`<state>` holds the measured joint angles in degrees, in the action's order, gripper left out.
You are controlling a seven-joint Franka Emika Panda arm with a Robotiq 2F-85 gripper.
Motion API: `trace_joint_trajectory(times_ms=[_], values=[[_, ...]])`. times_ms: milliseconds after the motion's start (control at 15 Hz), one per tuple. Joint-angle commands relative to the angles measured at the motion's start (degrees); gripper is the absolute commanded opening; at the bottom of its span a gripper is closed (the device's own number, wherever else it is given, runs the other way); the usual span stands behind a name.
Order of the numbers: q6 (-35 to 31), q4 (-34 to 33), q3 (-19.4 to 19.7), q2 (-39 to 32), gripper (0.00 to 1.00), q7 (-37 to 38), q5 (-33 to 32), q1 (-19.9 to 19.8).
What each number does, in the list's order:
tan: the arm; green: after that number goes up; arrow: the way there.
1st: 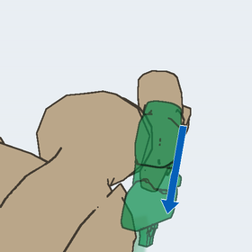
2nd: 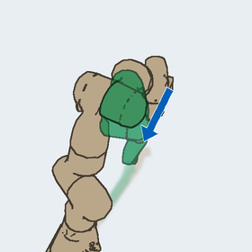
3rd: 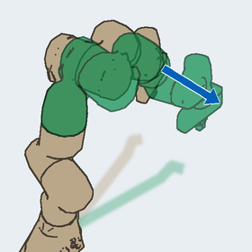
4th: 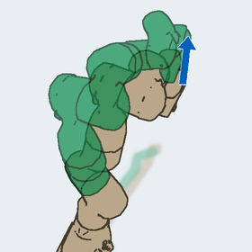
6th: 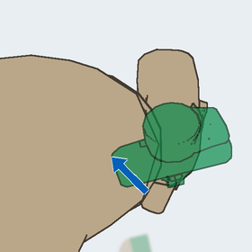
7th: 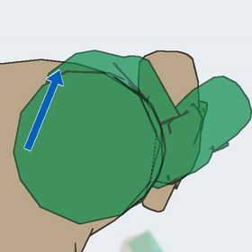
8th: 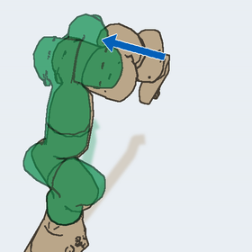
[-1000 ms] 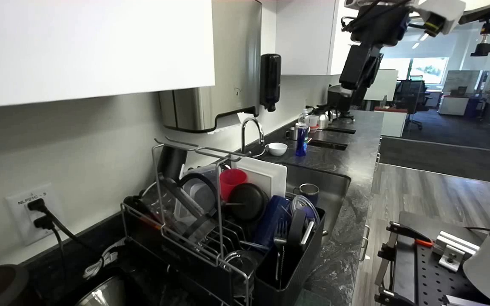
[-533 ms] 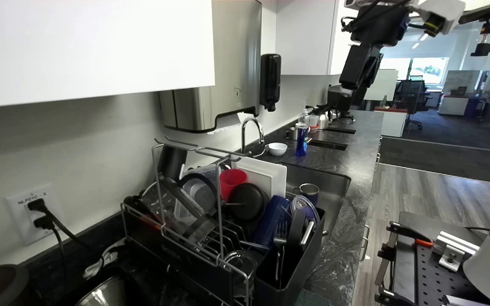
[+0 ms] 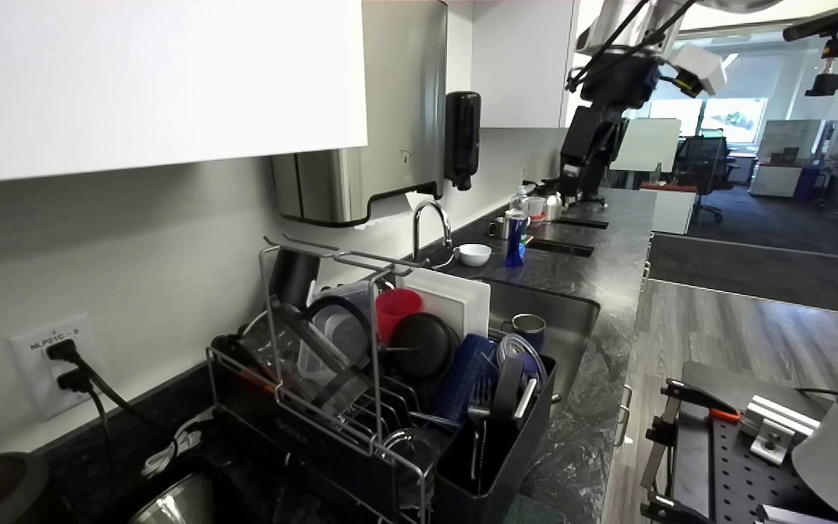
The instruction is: Take the mug out of the sink and put it on the dish rack
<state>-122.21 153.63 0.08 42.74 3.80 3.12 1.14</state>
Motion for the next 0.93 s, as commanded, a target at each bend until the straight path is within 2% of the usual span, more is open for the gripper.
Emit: trace_joint_trajectory(times_ms=[0, 333, 600, 867], values=[[-4.9, -1.7, 2.6, -7.3, 1.00, -3.0, -1.7, -2.8], [-12.4, -6.0, 6.8, -20.3, 1.00, -8.8, -2.8, -4.6], [-12.7, -11.3, 8.9, -29.2, 1.00, -13.4, -3.0, -5.4], [-11.8, -17.1, 11.3, -36.3, 1.00, -16.7, -3.3, -7.8]])
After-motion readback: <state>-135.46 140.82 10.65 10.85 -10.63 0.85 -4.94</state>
